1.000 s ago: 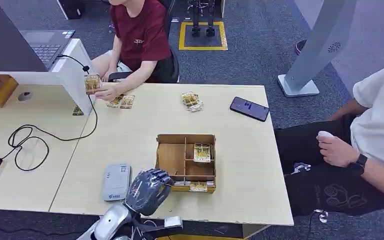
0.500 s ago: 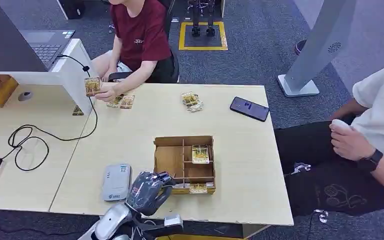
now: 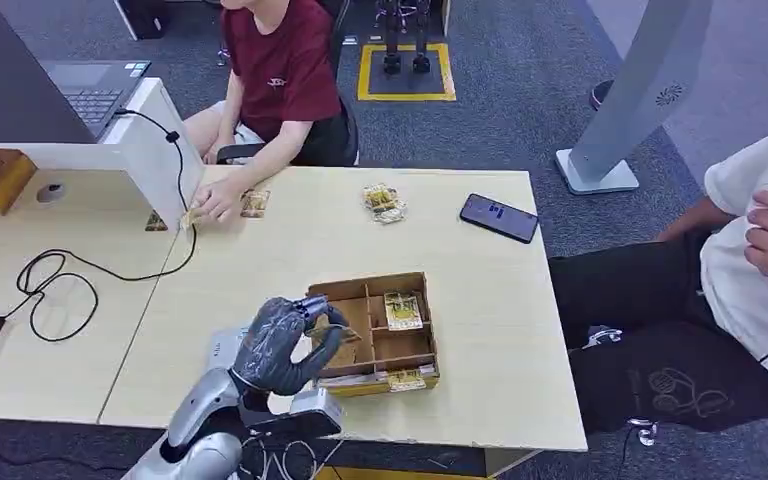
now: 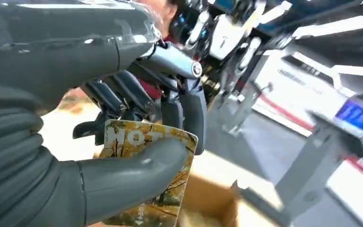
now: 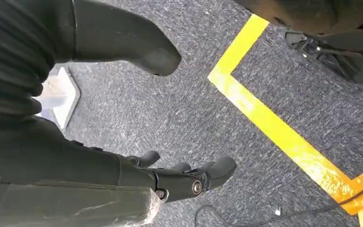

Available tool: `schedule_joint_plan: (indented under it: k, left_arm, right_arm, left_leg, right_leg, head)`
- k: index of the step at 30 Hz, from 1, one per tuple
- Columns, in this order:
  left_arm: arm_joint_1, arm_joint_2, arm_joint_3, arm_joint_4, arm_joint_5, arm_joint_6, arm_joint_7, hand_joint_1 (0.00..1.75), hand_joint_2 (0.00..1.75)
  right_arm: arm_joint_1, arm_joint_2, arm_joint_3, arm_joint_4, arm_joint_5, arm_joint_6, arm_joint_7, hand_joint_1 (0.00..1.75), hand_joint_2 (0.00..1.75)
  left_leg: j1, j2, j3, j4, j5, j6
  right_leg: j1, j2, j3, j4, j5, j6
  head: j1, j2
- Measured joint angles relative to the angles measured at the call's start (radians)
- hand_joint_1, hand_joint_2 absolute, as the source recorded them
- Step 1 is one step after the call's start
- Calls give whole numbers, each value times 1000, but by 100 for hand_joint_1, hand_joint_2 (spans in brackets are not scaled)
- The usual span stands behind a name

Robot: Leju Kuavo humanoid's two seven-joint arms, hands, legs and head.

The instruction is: Pass the card to the sensor for recognition and then transmit it.

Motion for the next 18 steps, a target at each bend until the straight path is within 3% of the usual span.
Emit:
schedule_joint_plan:
  k: [5,10,15,18]
  left_arm:
    - [-30,30,25,-91,-13,7,-1,175,175]
    - [-109,40,77,-86,-69,36,75,175,175]
    - [-233,16,108,41,-156,76,164,175,175]
    - [-307,-5,140,163,-139,98,168,175,175]
  right_arm:
    - [2,0,0,0,0,0,0,0,175]
    - [0,0,0,0,6,0,1,0,175]
    - [-6,0,2,0,23,-2,1,0,175]
    - [-10,0,12,0,23,-5,0,0,175]
  left_leg:
    - [0,0,0,0,0,-1]
    - [0,0,0,0,1,0]
    - [0,-1,0,0,3,0]
    - [0,1,0,0,4,0]
  right_leg:
    - [0,0,0,0,0,0]
    - [0,0,0,0,0,0]
    - [0,0,0,0,2,0]
    - [0,1,0,0,4,0]
  head:
    - [0,0]
    - [0,0]
    - [0,0]
    - [0,0]
